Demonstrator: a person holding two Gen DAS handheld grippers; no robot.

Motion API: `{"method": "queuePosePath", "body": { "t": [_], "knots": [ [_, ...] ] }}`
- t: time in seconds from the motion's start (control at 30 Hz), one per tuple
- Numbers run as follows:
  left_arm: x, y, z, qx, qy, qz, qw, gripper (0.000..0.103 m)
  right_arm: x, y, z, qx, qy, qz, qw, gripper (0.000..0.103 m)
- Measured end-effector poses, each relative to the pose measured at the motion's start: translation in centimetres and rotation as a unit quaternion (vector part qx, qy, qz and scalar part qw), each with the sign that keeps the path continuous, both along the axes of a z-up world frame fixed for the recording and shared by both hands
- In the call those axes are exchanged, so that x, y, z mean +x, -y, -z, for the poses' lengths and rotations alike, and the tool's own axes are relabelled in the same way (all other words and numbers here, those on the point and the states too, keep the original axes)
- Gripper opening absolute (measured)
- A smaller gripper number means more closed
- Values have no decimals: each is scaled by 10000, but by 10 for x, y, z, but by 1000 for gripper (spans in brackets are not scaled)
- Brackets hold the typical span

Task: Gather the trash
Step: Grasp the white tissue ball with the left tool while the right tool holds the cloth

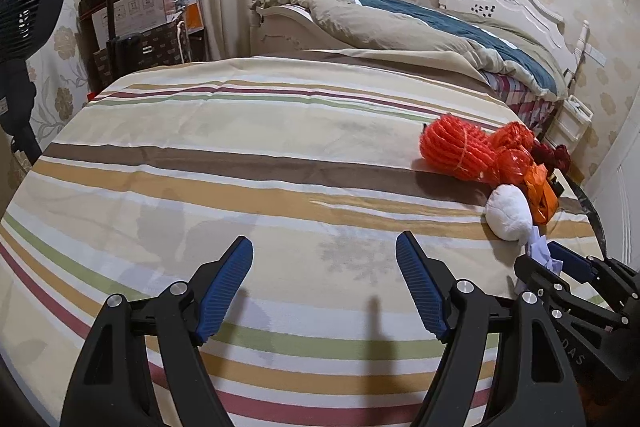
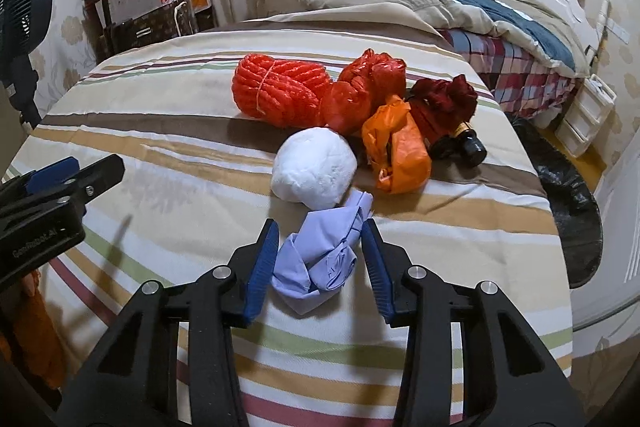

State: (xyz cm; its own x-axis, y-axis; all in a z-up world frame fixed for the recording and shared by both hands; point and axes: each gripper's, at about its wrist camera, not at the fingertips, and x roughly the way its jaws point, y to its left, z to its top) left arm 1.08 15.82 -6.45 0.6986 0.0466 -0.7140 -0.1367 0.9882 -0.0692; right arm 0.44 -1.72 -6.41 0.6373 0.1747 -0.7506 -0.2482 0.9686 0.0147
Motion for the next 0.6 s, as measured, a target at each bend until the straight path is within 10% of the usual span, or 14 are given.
{"method": "queuePosePath", "body": {
  "t": [0.6],
  "knots": [
    [17,76,-1,-58,-53,779,9969,74,2,87,3,124,66,805,9967,41]
  ]
}}
